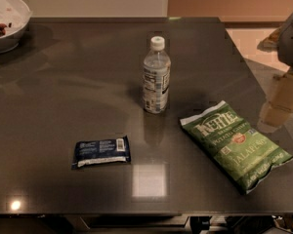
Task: Knock blue plastic bottle over
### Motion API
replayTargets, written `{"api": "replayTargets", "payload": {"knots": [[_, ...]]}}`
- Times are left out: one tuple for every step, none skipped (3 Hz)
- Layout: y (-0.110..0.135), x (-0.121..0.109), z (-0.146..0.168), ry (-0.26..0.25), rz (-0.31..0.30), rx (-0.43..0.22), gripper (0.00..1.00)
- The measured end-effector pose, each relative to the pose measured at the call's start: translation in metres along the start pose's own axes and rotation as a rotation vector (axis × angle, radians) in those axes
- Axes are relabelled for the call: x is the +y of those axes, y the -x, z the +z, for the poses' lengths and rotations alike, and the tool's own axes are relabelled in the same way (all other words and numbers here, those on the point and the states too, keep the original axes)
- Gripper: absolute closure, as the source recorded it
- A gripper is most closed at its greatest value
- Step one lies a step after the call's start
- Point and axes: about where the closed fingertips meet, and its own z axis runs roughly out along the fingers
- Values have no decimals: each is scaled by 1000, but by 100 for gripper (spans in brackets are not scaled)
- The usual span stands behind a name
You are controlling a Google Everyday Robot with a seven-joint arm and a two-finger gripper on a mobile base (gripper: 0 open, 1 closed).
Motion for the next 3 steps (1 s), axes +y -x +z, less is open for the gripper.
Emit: {"api": "replayTargets", "payload": {"knots": [[2, -2, 0, -8, 0, -9, 0], [13, -8, 12, -7, 7, -60, 0], [33, -16, 37, 6, 18, -141, 0]]}}
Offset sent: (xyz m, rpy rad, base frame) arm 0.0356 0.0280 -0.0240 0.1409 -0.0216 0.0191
